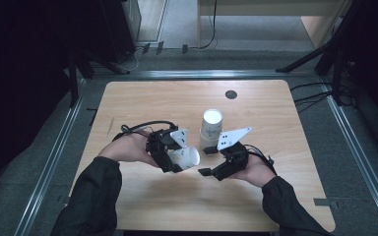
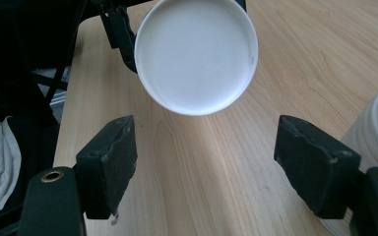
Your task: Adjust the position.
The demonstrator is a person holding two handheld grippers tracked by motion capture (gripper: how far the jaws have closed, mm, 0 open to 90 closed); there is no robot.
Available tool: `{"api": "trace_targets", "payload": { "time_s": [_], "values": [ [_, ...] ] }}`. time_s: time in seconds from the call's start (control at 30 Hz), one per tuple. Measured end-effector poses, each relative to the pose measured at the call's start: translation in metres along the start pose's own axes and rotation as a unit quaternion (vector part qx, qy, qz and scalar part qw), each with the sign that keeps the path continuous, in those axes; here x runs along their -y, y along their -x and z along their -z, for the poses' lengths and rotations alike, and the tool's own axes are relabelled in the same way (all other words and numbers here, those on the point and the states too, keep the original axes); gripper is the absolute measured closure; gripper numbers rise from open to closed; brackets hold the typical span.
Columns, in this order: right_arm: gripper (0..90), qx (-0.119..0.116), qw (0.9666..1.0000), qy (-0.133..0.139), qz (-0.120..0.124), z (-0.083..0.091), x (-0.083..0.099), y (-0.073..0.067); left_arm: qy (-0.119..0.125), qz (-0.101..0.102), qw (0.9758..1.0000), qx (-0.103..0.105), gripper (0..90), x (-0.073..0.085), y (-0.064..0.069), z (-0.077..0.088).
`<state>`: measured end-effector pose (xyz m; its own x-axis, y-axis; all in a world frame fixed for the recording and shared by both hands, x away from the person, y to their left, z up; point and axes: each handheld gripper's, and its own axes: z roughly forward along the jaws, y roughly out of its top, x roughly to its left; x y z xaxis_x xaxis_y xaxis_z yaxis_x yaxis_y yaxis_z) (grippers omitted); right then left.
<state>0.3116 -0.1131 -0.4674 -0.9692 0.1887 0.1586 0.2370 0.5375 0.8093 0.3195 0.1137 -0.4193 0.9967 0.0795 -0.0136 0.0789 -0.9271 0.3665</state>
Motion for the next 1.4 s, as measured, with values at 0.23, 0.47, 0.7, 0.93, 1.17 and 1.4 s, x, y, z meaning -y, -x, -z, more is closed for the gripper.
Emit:
{"api": "trace_targets", "payload": {
  "time_s": [0.23,0.47,0.7,0.93,1.17,1.4],
  "values": [
    [24.6,-0.008,0.9999,0.004,0.005,-0.007,-0.003,-0.003,-0.036,-0.015,0.9992,0.002,30.5,-0.004,0.006,-0.008],
    [24.6,-0.020,0.9997,0.006,0.008,-0.013,-0.005,-0.005,-0.040,-0.012,0.9991,0.010,30.5,-0.008,0.008,-0.014],
    [26.1,-0.025,0.9996,0.008,0.011,-0.020,-0.008,-0.006,-0.030,-0.015,0.9993,0.016,30.4,-0.011,0.008,-0.016],
    [30.1,-0.032,0.9994,0.006,0.013,-0.025,-0.009,-0.005,-0.029,-0.013,0.9994,0.016,30.3,-0.010,0.007,-0.017],
    [34.3,-0.031,0.9993,0.003,0.018,-0.028,-0.010,-0.006,-0.024,-0.013,0.9995,0.016,30.4,-0.010,0.006,-0.016],
    [34.4,-0.030,0.9994,0.003,0.016,-0.025,-0.011,-0.007,-0.006,-0.014,0.9999,0.008,27.5,-0.007,0.007,-0.014]
  ]
}}
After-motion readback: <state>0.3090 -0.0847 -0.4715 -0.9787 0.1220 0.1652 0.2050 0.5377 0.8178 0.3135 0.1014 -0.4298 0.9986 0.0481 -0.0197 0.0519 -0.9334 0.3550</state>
